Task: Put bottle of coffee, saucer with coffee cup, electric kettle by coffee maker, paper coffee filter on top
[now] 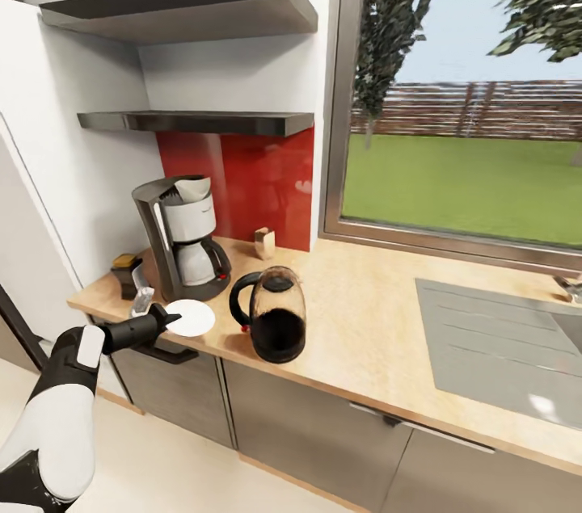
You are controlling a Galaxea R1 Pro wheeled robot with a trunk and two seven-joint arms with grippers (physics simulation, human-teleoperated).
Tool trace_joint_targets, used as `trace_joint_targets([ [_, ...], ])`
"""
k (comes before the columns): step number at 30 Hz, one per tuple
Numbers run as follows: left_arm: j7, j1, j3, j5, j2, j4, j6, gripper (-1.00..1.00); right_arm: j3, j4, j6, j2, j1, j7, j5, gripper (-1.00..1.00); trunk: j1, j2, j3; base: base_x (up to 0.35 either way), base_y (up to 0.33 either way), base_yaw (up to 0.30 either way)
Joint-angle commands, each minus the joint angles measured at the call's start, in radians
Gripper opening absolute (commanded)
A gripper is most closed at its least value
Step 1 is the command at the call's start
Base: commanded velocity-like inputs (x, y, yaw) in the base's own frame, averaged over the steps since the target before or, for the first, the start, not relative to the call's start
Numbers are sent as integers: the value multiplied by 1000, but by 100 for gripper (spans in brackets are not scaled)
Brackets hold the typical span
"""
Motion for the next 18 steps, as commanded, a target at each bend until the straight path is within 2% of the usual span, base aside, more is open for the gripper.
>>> trace_joint_targets([
  [1,0,-2,4,3,-1,0,7,-100,8,0,3,0,-1,0,-8,100,1,-3,-2,80,0,0],
  [6,7,-2,5,3,-3,1,8,-100,8,0,3,-2,-1,0,-8,100,1,-3,-2,12,0,0],
  [9,7,0,7,2,-21,11,7,-100,8,0,3,-2,-1,-1,-8,100,1,-3,-2,0,0,0],
  [11,7,0,7,1,-24,32,7,-100,8,0,3,-2,-1,-1,-8,100,1,-3,-2,8,0,0],
  [18,8,0,7,1,-26,54,6,-100,8,-1,3,-2,-1,-1,-8,100,1,-3,-2,130,0,0],
])
